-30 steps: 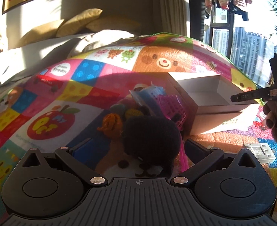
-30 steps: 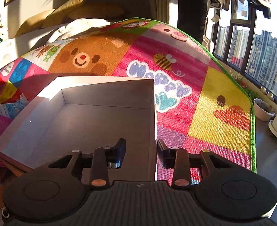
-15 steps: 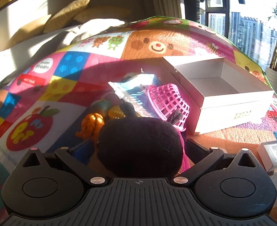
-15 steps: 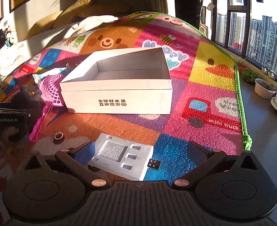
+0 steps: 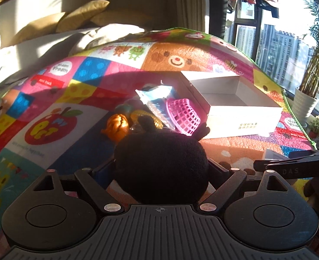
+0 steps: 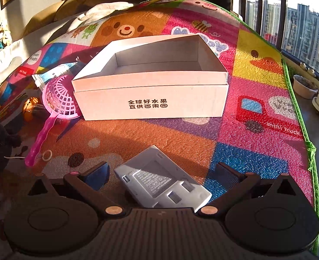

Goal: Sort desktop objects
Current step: 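Lift the black plush with the left tool while the right tool lifts the white tray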

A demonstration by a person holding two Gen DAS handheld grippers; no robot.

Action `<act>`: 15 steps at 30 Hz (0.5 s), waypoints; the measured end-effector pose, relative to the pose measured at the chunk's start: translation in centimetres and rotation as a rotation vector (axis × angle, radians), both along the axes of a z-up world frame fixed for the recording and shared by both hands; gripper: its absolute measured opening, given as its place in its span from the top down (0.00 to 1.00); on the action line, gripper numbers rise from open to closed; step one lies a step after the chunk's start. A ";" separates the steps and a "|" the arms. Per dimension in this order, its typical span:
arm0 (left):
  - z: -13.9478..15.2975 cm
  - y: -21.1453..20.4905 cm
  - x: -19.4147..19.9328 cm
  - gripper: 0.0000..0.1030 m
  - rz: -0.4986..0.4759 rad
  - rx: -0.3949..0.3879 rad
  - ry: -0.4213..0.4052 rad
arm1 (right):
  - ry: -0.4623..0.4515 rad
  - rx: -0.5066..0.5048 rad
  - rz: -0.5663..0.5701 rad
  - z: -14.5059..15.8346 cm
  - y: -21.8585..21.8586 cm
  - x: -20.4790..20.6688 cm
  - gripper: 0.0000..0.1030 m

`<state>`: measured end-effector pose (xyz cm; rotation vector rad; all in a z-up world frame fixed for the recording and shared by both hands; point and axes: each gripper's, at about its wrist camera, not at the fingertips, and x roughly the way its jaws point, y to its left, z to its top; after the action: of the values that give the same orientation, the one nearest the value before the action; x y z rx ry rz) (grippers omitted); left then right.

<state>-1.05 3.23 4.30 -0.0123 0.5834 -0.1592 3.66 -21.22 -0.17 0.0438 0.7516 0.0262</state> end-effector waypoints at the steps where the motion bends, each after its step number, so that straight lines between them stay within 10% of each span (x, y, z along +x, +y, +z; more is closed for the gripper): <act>1: 0.2 -0.1 -0.6 0.12 -0.004 -0.005 -0.003 | -0.004 0.000 0.003 0.1 0.0 -0.2 0.06; 6: 0.0 -1.2 -2.8 0.12 -0.062 -0.007 0.020 | 0.014 -0.011 0.173 0.9 -0.3 -2.2 0.27; 11: -1.3 -2.3 -3.4 0.11 -0.097 -0.017 0.056 | -0.021 -0.189 0.322 1.0 -0.8 -6.2 0.07; 15: -1.6 -2.9 -3.1 0.07 -0.099 -0.014 0.055 | -0.074 -0.355 0.141 1.2 -3.5 -6.3 0.03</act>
<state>-4.14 0.35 2.74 -0.0009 0.6377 -0.2599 -2.62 -24.69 1.04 -0.3472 0.6754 0.0284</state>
